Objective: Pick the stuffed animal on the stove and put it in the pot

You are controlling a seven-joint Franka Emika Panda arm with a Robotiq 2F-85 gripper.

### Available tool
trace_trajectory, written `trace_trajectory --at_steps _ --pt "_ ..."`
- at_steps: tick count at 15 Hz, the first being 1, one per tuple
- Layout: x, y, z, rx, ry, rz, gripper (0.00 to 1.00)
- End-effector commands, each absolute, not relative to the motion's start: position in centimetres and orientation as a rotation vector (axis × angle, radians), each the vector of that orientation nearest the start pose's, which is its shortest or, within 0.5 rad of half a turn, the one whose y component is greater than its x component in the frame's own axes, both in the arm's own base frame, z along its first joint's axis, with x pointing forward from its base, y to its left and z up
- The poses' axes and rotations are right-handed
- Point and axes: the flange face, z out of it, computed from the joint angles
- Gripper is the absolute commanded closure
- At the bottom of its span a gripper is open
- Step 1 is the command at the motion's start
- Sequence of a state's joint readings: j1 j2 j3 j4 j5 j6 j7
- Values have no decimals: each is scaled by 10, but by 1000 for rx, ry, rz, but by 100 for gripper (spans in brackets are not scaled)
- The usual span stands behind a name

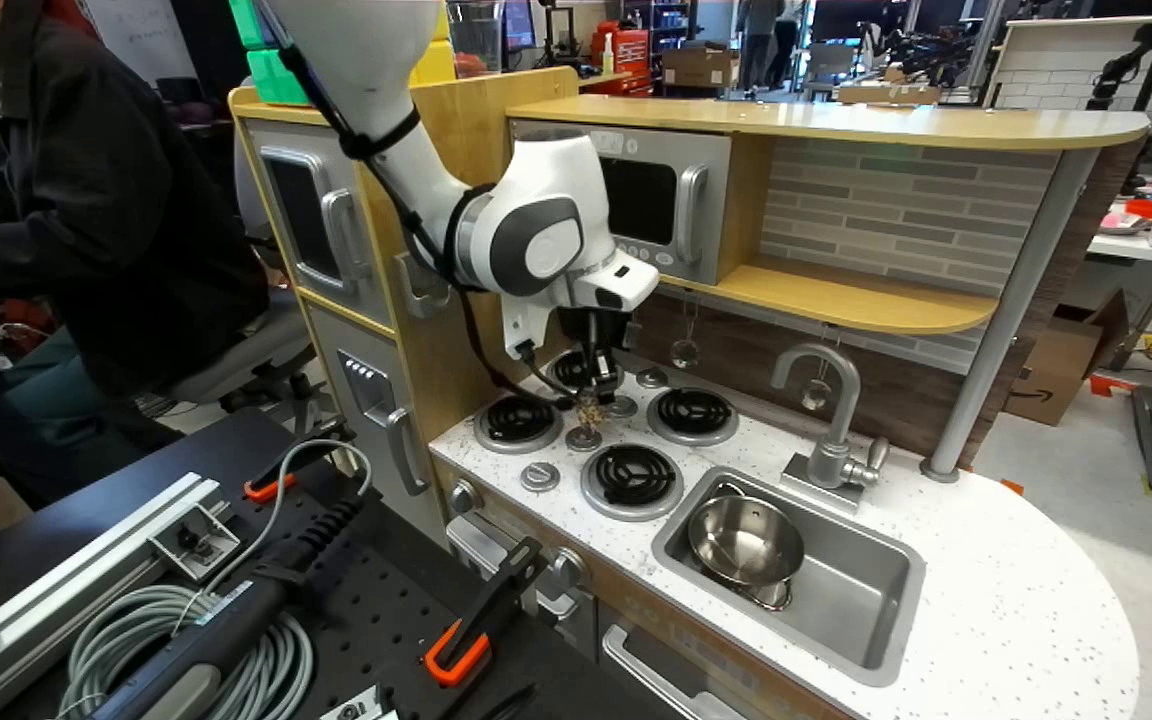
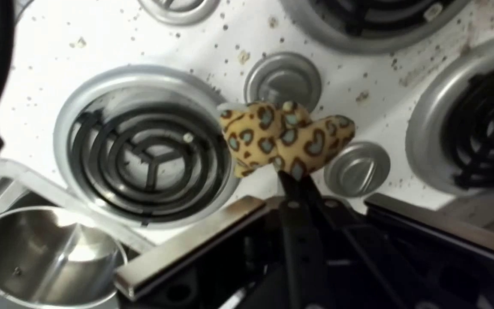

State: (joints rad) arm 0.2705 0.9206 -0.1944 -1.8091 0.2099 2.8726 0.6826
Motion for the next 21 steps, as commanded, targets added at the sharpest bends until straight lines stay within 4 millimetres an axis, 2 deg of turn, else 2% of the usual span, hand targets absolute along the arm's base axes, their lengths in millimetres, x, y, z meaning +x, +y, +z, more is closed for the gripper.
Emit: trace_trajectory --at_steps 1,3,4,7,9,14,18,21 --pt "632 -2 115 -2862 1261 -232 99" --pt "632 -28 135 -2830 1347 -199 99" --pt "629 -41 137 -2829 1412 -173 99" --pt "621 -82 126 -2784 1653 -130 99" --pt "615 -102 116 -2726 1788 -129 99" --pt "609 -116 109 -2581 1946 -154 99" --pt "622 -141 117 -2454 2079 -304 99" --pt "629 -158 109 -2407 2171 -387 99"
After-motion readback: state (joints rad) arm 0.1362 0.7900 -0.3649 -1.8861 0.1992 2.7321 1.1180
